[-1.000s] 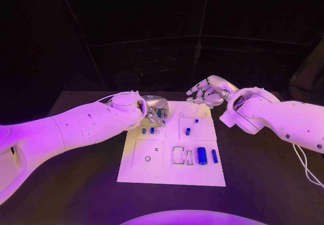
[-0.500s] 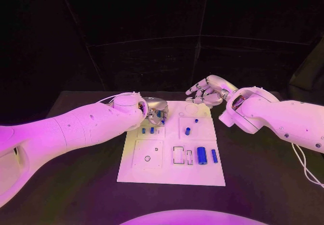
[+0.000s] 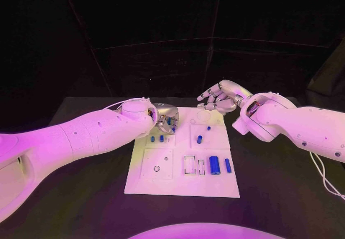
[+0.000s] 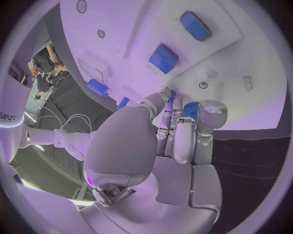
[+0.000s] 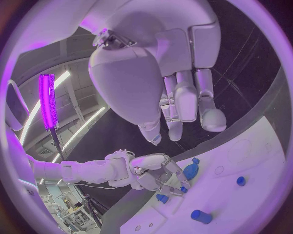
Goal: Assemble the parts on the task board
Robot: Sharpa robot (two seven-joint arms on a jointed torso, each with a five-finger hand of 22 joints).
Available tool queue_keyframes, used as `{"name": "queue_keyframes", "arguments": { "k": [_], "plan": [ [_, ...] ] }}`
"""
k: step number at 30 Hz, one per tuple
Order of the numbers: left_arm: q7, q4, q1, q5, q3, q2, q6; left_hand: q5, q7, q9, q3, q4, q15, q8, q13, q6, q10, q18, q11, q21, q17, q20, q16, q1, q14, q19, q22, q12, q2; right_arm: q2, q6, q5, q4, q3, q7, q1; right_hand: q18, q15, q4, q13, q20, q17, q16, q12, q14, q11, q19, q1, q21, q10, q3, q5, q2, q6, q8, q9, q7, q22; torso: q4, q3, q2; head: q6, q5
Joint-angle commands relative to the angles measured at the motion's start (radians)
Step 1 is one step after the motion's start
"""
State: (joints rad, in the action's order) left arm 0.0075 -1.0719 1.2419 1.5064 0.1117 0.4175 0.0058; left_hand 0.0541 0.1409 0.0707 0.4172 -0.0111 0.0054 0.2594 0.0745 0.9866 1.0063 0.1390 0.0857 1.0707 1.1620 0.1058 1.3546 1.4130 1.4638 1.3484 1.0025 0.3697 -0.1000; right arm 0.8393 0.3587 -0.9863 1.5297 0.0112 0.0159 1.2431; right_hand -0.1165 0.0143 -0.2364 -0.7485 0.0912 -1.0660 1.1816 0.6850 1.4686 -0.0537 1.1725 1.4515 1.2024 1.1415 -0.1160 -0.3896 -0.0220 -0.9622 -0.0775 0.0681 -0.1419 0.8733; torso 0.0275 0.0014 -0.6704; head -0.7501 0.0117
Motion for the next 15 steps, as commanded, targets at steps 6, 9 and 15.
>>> {"name": "queue_keyframes", "arguments": {
  "k": [6,9,15],
  "plan": [
    [-0.016,0.010,-0.004,0.007,0.002,-0.005,0.021,-0.001,0.000,-0.001,0.024,-0.007,-0.007,-0.011,-0.006,0.017,0.017,-0.015,-0.003,0.008,-0.002,-0.004,0.005,-0.003,0.017,0.006,0.007,-0.010,0.009,-0.001,-0.004,0.002,0.002,-0.001,-0.006,0.002,-0.020,0.007,-0.004,0.002,-0.002,-0.003,-0.003,0.001,0.004,0.000,-0.004,0.003,-0.007,-0.004,0.003,-0.005,0.011,-0.003,-0.007,0.000,-0.002,-0.001,0.0001,-0.0004,0.000,0.001,0.002],
    [-0.013,0.009,-0.004,0.007,0.002,-0.004,0.004,0.000,0.001,-0.001,0.037,-0.012,-0.007,-0.013,-0.007,0.024,0.025,-0.016,-0.004,0.013,-0.001,-0.005,0.007,-0.003,0.018,0.008,0.014,-0.014,0.011,-0.001,-0.004,0.002,0.002,-0.001,-0.006,0.002,-0.020,0.007,-0.004,0.002,-0.002,-0.003,-0.003,0.001,0.004,0.000,-0.004,0.003,-0.007,-0.004,0.003,-0.005,0.011,-0.003,-0.007,0.000,-0.002,-0.001,0.0002,-0.0003,0.000,0.000,0.002],
    [0.024,-0.014,-0.005,-0.011,0.001,0.018,-0.091,0.000,0.006,-0.003,0.068,-0.022,-0.007,-0.031,-0.010,0.025,0.043,-0.019,-0.003,0.026,0.002,-0.006,0.013,-0.015,0.022,0.014,0.030,-0.031,0.006,0.000,-0.003,0.002,0.002,-0.001,-0.007,0.002,-0.020,0.007,-0.004,0.002,-0.002,-0.003,-0.003,0.001,0.004,0.000,-0.004,0.003,-0.007,-0.004,0.003,-0.005,0.011,-0.003,-0.007,0.000,-0.002,-0.001,0.0014,-0.0004,0.002,0.004,0.004]
  ]
}}
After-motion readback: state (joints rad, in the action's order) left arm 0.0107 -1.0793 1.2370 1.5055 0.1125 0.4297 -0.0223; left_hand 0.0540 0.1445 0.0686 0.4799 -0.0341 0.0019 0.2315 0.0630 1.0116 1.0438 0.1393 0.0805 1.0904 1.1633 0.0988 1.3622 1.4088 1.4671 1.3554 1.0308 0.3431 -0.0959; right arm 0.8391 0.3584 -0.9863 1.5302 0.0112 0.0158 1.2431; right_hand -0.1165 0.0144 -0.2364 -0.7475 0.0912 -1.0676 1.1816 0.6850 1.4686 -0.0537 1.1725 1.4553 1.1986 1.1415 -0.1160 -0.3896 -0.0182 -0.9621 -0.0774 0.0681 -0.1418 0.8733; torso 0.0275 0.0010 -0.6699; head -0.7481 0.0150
